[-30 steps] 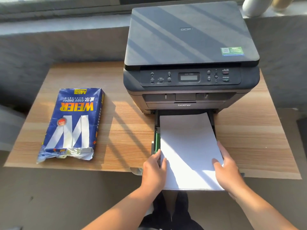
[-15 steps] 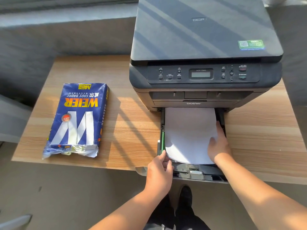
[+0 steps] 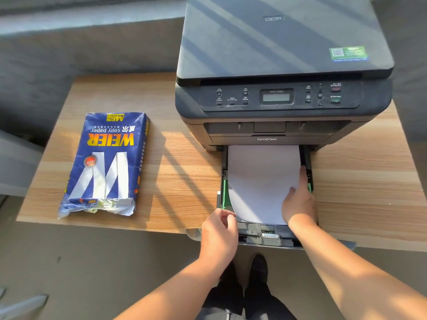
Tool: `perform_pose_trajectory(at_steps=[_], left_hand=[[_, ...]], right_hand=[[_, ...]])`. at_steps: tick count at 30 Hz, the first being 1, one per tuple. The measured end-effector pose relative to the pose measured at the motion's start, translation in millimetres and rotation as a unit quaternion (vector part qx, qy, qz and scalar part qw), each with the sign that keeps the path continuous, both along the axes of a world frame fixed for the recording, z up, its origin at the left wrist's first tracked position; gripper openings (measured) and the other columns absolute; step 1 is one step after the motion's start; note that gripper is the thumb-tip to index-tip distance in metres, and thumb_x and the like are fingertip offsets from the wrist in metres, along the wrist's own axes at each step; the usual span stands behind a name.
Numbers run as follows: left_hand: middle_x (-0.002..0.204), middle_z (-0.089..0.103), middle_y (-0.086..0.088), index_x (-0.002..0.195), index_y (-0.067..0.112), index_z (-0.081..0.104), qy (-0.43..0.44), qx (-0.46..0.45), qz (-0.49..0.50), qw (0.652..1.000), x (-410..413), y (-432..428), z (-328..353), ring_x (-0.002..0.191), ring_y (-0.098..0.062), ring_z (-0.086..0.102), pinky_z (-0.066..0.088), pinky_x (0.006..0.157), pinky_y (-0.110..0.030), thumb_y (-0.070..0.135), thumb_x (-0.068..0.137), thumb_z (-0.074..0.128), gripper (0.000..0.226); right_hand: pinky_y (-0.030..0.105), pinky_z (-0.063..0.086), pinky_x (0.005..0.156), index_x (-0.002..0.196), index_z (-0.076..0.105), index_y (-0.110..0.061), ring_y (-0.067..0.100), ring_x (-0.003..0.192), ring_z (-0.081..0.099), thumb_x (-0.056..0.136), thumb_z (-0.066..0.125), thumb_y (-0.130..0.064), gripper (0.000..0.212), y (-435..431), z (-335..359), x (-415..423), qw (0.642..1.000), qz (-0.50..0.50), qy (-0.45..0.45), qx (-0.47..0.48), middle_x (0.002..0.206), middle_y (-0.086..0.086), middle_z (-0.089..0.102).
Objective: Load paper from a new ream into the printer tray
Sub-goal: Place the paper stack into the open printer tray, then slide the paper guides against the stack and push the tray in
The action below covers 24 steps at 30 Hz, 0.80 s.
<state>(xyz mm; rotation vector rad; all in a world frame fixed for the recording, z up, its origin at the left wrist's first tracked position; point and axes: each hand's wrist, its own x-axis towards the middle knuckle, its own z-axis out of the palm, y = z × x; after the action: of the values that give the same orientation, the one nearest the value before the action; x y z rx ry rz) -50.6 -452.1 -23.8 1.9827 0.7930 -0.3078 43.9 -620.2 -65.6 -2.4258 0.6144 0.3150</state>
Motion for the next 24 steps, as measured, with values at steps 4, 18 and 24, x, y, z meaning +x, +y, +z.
perform_pose_trajectory(at_steps=[4, 18, 24], left_hand=[[0.074, 0.068, 0.005, 0.089, 0.023, 0.064, -0.010, 0.031, 0.007, 0.999, 7, 1, 8, 0.069, -0.008, 0.063, 0.039, 0.051, -0.010, 0.023, 0.094, 0.050, 0.015], [0.107, 0.061, -0.011, 0.126, 0.006, 0.059, -0.085, 0.144, -0.023, 0.986, 34, -5, -9, 0.099, -0.026, 0.059, 0.050, 0.093, -0.041, 0.013, 0.093, 0.054, 0.034], [0.091, 0.062, -0.011, 0.103, 0.001, 0.065, -0.104, 0.156, -0.019, 0.982, 33, -6, -8, 0.084, -0.028, 0.059, 0.052, 0.082, -0.048, 0.007, 0.089, 0.056, 0.017]], right_hand=[[0.050, 0.048, 0.088, 0.158, 0.017, -0.029, 0.048, 0.113, 0.058, 0.100, 0.040, -0.013, 0.064, -1, -2, 4, 1.000, -0.003, -0.004, 0.023, 0.135, 0.024, 0.055], [0.041, 0.043, 0.076, 0.101, 0.066, -0.015, 0.037, 0.098, 0.061, 0.086, 0.064, -0.015, 0.015, -55, -2, -40, 0.996, -0.055, -0.070, 0.019, 0.105, 0.011, 0.068], [0.044, 0.027, 0.076, 0.093, 0.070, -0.019, 0.037, 0.097, 0.060, 0.088, 0.063, -0.020, 0.009, -53, 2, -37, 0.995, -0.092, -0.047, -0.001, 0.098, 0.006, 0.069]])
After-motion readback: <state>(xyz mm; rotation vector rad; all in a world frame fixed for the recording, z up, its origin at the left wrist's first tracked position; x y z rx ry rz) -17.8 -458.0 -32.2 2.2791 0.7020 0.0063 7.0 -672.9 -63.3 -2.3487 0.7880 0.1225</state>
